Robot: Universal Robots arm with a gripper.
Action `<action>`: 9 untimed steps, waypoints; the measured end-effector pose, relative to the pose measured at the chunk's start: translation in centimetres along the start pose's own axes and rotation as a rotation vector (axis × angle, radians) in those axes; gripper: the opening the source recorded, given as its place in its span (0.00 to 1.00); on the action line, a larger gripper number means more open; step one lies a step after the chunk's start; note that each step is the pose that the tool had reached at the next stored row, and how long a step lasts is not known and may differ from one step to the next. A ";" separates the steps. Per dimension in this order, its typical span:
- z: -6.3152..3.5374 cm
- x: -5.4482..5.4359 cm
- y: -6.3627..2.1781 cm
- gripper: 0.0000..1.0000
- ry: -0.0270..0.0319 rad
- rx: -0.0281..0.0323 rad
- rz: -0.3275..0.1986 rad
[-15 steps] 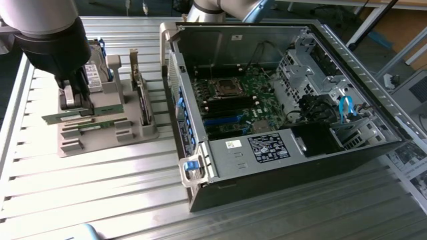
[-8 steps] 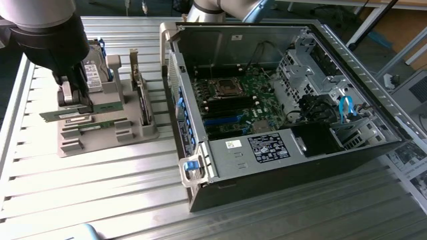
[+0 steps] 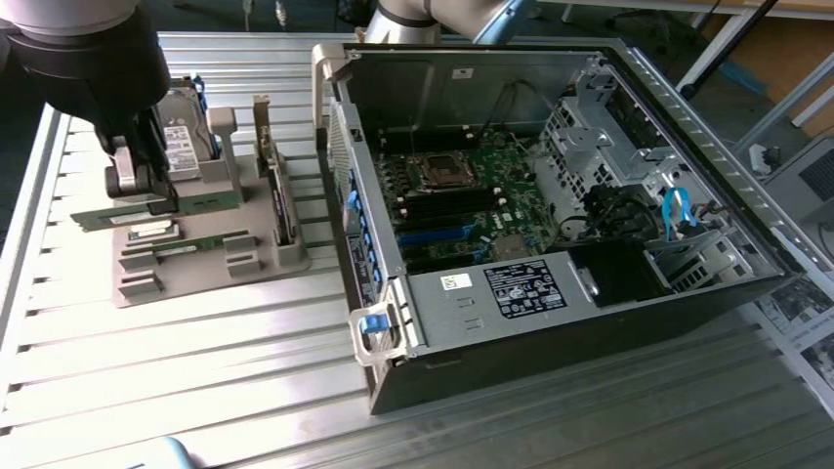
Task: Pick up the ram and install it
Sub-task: 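Pick up the ram and move it above insertion slot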
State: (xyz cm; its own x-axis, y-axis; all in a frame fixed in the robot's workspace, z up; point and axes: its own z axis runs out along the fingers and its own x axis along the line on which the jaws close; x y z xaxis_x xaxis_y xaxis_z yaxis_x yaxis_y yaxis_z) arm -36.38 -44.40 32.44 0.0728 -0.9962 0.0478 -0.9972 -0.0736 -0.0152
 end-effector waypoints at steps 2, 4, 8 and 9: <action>-0.26 0.0 0.00 0.13 0.0000 -0.0001 0.000; -0.51 0.0 -0.01 0.13 0.0001 -0.0002 0.000; -1.00 0.0 -0.02 0.13 0.0000 -0.0001 0.000; -1.12 0.1 -0.02 0.13 0.0000 -0.0001 0.000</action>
State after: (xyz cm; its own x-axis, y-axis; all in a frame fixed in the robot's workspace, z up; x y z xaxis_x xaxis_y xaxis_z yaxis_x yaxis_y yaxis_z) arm -36.38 -44.40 33.56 0.0728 -0.9962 0.0478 -0.9972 -0.0736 -0.0151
